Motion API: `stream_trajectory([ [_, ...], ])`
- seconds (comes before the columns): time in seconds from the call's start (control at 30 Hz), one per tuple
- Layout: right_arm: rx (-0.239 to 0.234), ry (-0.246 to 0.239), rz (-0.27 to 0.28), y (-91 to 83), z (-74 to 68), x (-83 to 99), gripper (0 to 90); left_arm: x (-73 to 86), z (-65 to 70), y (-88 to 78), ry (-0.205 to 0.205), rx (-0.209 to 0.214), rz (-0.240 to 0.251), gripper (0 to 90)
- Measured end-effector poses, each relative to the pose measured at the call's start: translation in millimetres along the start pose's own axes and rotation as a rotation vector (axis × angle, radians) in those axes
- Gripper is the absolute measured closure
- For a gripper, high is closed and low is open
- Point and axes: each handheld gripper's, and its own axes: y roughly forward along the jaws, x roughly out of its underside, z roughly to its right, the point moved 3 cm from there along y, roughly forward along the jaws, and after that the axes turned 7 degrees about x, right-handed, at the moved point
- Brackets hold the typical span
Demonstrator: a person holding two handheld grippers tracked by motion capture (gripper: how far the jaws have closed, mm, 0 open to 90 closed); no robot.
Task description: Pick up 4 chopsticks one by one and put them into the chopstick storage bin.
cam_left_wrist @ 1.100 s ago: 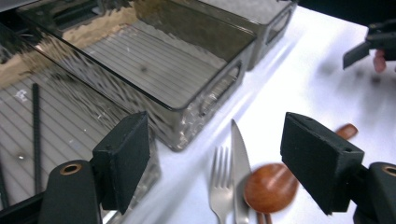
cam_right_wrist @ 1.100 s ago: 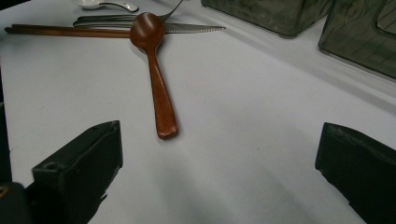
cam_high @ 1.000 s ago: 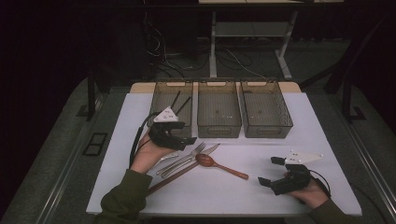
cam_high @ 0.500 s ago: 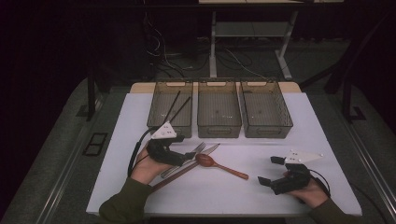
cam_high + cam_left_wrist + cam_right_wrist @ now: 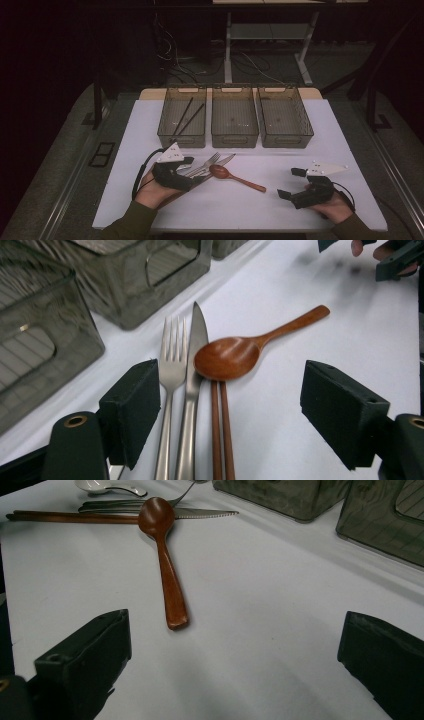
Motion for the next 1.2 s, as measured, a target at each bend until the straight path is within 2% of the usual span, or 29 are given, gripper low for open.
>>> stream_trajectory([
  [0.33, 0.004, 0.002, 0.001, 0.1, -0.1, 0.1, 0.6, 24.2, 3.6, -10.1, -0.017, -0.009, -0.019, 29.8],
  [0.5, 0.005, 0.0, 0.002, -0.1, -0.3, 0.2, 0.6, 35.4, 4.8, -19.6, -0.025, -0.03, -0.028, 40.2],
  [0.77, 0.006, -0.001, 0.001, 0.4, -0.6, 0.3, 0.6, 49.7, 3.9, -27.9, -0.043, -0.038, -0.073, 64.2],
  [0.93, 0.006, -0.001, 0.0, 0.8, -0.7, 0.4, 0.6, 52.5, 1.5, -25.2, -0.058, -0.028, -0.104, 71.9],
  [1.1, 0.006, 0.001, -0.001, 0.2, -0.9, 0.4, 0.6, 56.2, -1.9, -25.1, -0.052, -0.024, -0.147, 77.4],
  [1.2, 0.006, 0.002, -0.001, 0.1, -0.9, 0.5, 0.6, 56.8, -2.4, -25.4, -0.053, -0.022, -0.154, 79.3],
])
